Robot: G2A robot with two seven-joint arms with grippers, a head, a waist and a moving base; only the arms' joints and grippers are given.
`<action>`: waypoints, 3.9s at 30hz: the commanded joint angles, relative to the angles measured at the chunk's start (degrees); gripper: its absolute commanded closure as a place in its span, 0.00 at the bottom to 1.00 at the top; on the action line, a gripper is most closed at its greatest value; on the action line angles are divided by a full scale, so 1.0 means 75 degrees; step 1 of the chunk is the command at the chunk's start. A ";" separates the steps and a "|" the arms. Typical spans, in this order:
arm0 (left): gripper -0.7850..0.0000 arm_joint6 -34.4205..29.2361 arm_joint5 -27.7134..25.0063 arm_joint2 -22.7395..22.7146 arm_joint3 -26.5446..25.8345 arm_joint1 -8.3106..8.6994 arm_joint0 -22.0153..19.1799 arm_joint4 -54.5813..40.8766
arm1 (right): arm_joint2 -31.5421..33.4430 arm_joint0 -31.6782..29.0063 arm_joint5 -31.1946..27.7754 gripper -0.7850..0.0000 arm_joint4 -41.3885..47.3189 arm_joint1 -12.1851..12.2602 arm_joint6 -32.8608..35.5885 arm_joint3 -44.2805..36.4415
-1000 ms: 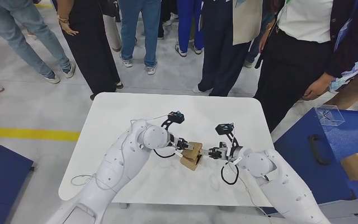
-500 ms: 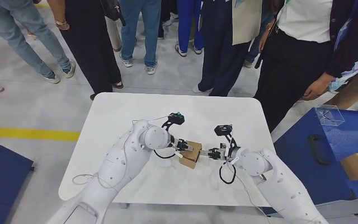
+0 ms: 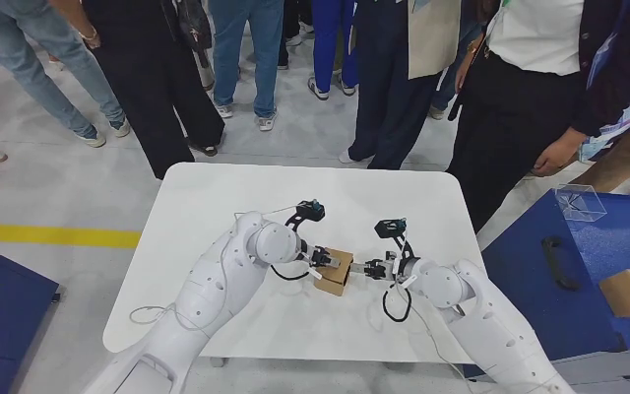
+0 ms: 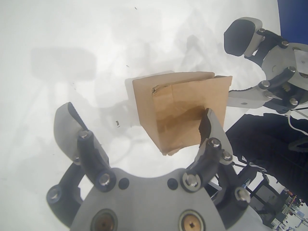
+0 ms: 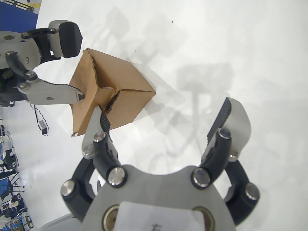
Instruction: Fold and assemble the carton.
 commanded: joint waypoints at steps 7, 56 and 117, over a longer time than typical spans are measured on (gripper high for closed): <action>0.00 0.0021 0.0005 0.0029 0.0145 -0.0039 -0.0049 0.0036 | 0.0382 -0.0076 0.0067 0.00 0.0767 -0.0013 0.0128 -0.0253; 0.00 0.2090 0.0862 -0.1041 -0.2907 0.0462 0.1430 0.1575 | 0.1178 -0.0178 0.0474 0.00 0.1361 -0.0166 -0.0532 0.0275; 0.31 0.5953 0.1791 -0.0182 -0.3556 0.0258 0.4555 0.6933 | 0.1374 -0.0465 0.0430 0.00 0.1714 -0.0179 -0.0603 0.0475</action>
